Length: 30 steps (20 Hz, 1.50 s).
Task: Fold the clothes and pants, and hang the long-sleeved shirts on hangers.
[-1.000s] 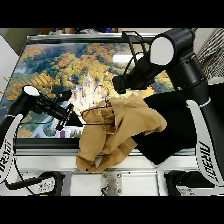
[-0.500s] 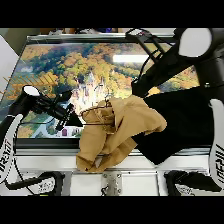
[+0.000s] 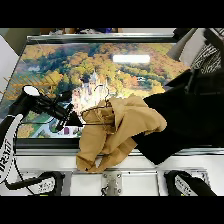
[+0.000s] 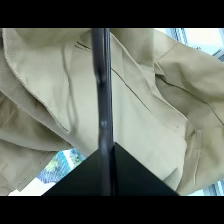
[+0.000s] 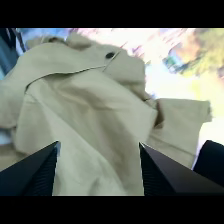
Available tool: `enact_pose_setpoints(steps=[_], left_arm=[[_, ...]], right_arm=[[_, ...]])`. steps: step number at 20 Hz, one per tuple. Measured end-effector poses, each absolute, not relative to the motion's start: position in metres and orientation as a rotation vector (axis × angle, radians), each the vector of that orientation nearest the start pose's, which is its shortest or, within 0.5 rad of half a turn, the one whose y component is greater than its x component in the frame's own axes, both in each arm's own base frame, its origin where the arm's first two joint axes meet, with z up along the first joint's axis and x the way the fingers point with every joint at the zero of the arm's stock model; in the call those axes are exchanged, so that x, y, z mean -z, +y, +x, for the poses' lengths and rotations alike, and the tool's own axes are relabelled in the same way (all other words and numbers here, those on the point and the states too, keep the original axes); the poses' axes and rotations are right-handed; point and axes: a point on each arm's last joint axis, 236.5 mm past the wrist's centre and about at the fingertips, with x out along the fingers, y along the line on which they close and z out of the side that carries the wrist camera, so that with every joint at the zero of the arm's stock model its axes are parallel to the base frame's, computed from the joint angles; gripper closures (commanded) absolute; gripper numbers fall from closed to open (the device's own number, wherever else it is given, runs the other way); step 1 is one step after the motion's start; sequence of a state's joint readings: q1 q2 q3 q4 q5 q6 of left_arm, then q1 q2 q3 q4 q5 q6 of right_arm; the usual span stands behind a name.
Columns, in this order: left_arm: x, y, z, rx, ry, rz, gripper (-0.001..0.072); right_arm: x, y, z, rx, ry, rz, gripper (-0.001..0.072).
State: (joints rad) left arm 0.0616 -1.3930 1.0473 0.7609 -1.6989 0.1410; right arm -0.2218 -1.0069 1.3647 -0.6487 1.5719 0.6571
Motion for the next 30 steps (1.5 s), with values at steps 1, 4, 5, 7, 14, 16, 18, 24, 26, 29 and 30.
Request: enact_pose_setpoints(steps=[1, 4, 5, 7, 14, 16, 18, 24, 26, 29, 30], left_arm=[[-0.024, -0.154, 0.256, 1.730, 0.782, 0.354, 0.0694], [-0.023, -0.154, 0.255, 1.732, 0.786, 0.356, 0.0694], [-0.023, -0.154, 0.255, 1.732, 0.786, 0.356, 0.0694], [-0.024, -0.154, 0.255, 1.733, 0.786, 0.355, 0.0694], [-0.024, -0.153, 0.253, 1.743, 0.789, 0.351, 0.0694], [-0.025, -0.153, 0.252, 1.744, 0.789, 0.351, 0.0694], [-0.025, -0.153, 0.251, 1.749, 0.790, 0.348, 0.0694], [-0.025, -0.152, 0.250, 1.754, 0.797, 0.350, 0.0694], [-0.023, -0.150, 0.249, 1.753, 0.805, 0.356, 0.0694], [-0.023, -0.150, 0.249, 1.754, 0.807, 0.358, 0.0694], [-0.023, -0.150, 0.249, 1.754, 0.807, 0.357, 0.0694]], right_arm=[[-0.222, 0.113, 0.308, -0.950, 0.626, -0.116, 0.0166], [-0.177, 0.098, 0.297, -0.900, 0.627, -0.052, 0.0167], [-0.161, 0.100, 0.291, -0.923, 0.624, -0.044, 0.0167], [-0.142, 0.110, 0.281, -0.989, 0.569, -0.022, 0.0167], [-0.123, 0.137, 0.275, -1.136, 0.425, 0.089, 0.0167], [-0.118, 0.149, 0.272, -1.188, 0.423, 0.105, 0.0167], [-0.113, 0.163, 0.266, -1.245, 0.434, 0.118, 0.0166], [-0.100, 0.190, 0.257, -1.343, 0.475, 0.145, 0.0167], [-0.100, 0.196, 0.260, -1.343, 0.468, 0.151, 0.0167], [-0.101, 0.200, 0.264, -1.333, 0.458, 0.157, 0.0166], [-0.101, 0.201, 0.265, -1.332, 0.455, 0.159, 0.0167]])
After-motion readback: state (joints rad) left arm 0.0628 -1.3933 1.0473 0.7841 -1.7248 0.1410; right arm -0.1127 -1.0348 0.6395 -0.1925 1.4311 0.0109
